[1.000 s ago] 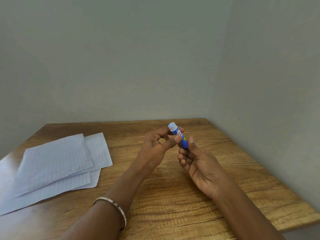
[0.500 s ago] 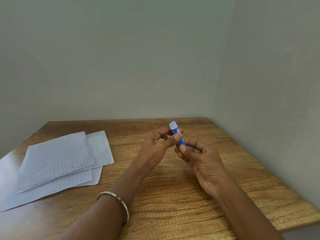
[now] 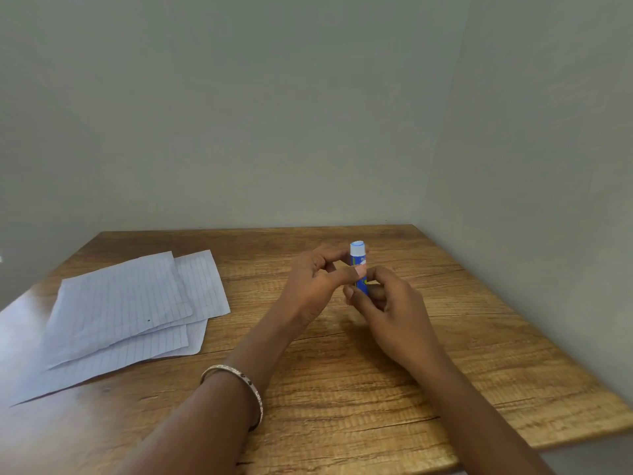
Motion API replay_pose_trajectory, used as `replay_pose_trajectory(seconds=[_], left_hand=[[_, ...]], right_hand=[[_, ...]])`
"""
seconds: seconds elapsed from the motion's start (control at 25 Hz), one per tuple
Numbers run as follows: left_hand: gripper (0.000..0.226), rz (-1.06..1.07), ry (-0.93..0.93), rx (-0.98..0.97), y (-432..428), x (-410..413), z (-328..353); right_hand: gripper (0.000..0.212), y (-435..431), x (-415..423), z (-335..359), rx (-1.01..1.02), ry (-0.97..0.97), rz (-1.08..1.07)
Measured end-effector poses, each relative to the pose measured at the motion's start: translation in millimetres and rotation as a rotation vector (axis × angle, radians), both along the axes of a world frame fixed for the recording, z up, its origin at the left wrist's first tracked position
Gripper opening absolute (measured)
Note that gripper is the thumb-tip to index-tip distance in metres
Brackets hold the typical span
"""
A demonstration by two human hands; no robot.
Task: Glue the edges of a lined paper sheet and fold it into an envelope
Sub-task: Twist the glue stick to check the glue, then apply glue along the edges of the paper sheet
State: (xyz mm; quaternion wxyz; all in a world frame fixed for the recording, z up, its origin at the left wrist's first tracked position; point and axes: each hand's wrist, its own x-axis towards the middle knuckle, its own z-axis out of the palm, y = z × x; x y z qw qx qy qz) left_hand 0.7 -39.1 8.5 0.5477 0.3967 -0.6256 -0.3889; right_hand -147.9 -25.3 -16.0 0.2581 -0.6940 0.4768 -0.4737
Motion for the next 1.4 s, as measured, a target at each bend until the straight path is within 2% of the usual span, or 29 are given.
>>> replay_pose_trajectory(seconds=[0.08, 0.24, 0.32, 0.48, 0.56, 0.68, 0.88, 1.08, 1.2, 1.28, 1.4], left_hand=[[0.041, -0.008, 0.032, 0.018, 1.2, 1.1, 1.6], [0.037, 0.117, 0.037, 0.035, 2.9, 6.7, -0.8], [0.034, 0.152, 0.036, 0.037, 8.0, 6.3, -3.0], [0.017, 0.185, -0.009, 0.027, 14.7, 2.2, -8.0], [0.013, 0.246, -0.063, -0.008, 16.6, 1.3, -12.7], [0.019, 0.402, -0.202, -0.042, 24.1, 2.5, -17.9], [0.018, 0.534, -0.243, -0.005, 53.2, 22.3, -15.8], [0.017, 0.835, -0.645, -0.027, 90.6, 90.0, -18.1], [0.026, 1.015, -0.852, 0.047, 103.6, 135.4, -18.3], [0.036, 0.979, -0.921, 0.128, 105.4, 156.4, -19.4], [0.045, 0.900, -0.921, 0.189, 104.3, 170.5, -21.6]], right_hand=[[0.020, -2.5, -0.1, -3.7, -0.076, 0.098, -0.063], [0.029, -6.8, -1.1, -6.0, -0.082, 0.061, -0.128], [0.029, -7.4, -0.5, -6.2, -0.073, 0.133, -0.148], [0.030, -10.5, 0.5, -7.5, 0.007, 0.274, -0.174], [0.032, -10.3, 1.6, -6.8, 0.042, 0.277, -0.190], [0.033, -8.0, 2.3, -4.5, 0.078, 0.232, -0.204], [0.038, -4.5, 1.7, -3.6, 0.117, 0.215, -0.181], [0.050, 8.7, -2.8, 1.9, 0.204, 0.157, -0.193], [0.037, 32.6, -3.6, 1.5, 0.116, 0.108, -0.306], [0.024, 51.0, 6.1, 0.9, -0.039, 0.085, -0.316], [0.016, 67.1, 34.0, 8.1, -0.112, 0.088, -0.133]])
